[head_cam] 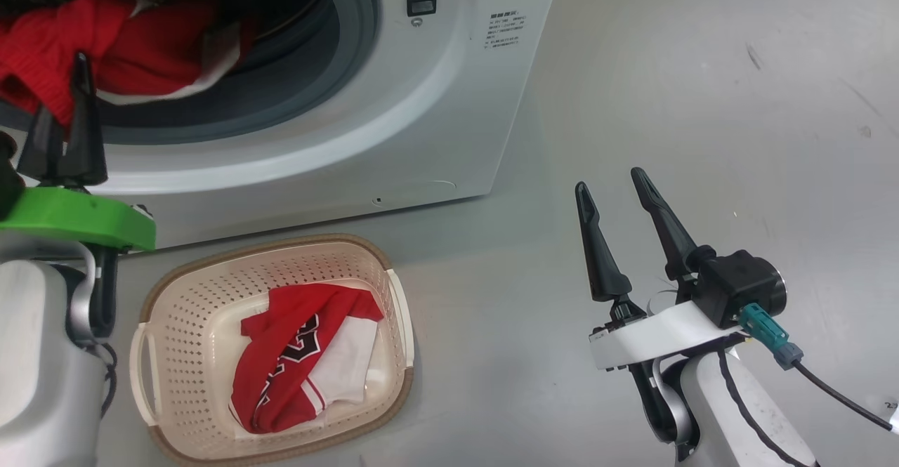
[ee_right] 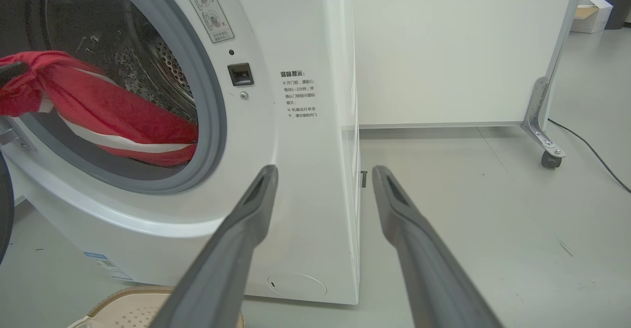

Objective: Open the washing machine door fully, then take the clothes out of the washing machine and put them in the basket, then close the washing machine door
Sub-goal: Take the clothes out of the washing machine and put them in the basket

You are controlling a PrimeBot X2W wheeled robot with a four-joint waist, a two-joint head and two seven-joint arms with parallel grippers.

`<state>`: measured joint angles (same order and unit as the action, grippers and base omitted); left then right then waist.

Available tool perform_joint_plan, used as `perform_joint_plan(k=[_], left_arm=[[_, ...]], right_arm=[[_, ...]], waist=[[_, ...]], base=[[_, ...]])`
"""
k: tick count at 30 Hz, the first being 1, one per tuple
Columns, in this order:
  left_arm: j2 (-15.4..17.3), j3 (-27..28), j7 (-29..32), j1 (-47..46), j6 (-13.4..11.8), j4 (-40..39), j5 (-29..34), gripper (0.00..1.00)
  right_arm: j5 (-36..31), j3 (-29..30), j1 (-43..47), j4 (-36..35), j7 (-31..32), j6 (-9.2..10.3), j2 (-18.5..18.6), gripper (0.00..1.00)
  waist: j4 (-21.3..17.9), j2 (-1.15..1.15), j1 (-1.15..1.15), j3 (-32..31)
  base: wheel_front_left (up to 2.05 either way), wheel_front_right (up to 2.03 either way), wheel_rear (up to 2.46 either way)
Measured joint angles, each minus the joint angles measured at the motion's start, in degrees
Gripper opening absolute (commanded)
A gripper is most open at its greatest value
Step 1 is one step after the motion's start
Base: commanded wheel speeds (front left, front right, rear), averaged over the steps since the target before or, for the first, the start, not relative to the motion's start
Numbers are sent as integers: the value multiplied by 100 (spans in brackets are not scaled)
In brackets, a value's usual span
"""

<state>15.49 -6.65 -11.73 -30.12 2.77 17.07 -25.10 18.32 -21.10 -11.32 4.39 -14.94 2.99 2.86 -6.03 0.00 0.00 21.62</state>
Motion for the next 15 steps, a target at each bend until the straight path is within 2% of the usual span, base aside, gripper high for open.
perform_joint_plan(k=[15], left_arm=[[-223,-226,-123,829,-198,-1070,221,0]], right_arm=[[-133,169,460,56,0,-140,-2,100]], waist=[[431,0,0,-661]], base=[[0,0,0]])
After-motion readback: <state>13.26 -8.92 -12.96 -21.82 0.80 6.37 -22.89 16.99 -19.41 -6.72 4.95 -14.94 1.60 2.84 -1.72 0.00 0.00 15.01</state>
